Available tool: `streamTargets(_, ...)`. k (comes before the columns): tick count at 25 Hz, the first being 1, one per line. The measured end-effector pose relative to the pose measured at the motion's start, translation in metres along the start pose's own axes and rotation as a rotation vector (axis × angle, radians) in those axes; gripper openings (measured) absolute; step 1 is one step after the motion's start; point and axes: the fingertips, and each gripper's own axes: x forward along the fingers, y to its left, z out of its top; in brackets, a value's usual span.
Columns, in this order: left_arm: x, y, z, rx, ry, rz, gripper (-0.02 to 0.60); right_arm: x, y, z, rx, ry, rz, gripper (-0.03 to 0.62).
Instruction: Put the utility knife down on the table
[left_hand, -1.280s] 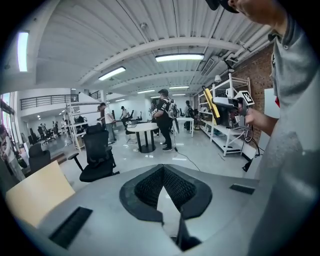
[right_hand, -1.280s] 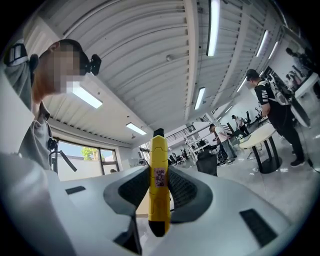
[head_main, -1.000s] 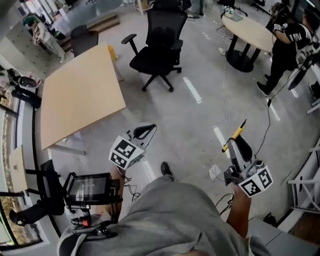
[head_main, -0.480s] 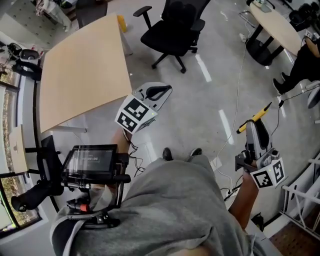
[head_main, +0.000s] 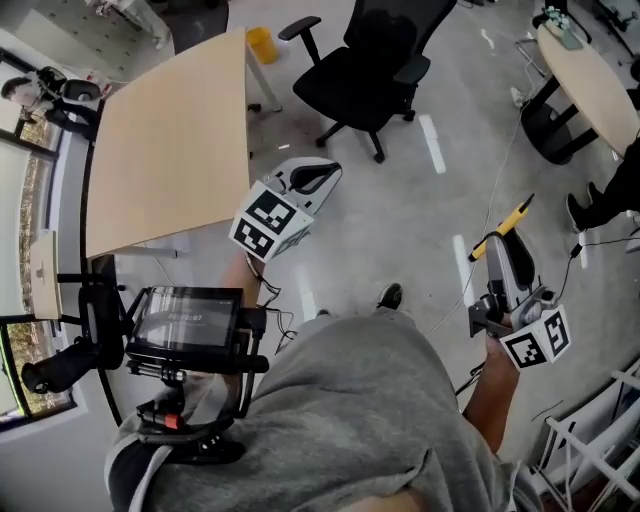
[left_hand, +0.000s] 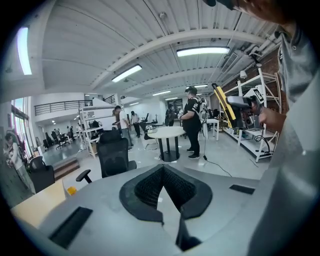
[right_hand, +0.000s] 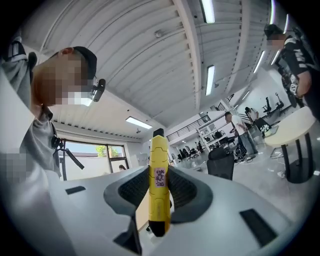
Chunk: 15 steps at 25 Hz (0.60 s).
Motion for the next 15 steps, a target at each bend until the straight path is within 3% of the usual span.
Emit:
streamTargets(6, 0.054, 0.033, 0.03, -0.026, 0.016, 0.085, 0.005, 0.045, -0.071, 0.033, 0.002, 0.029, 0.108, 0.117)
streamTargets(15, 0.06, 0.102, 0.011, -0.085, 0.064, 0.19, 0.005, 0.13, -0.12, 0.028, 0.035, 0.066, 0.19, 0.117)
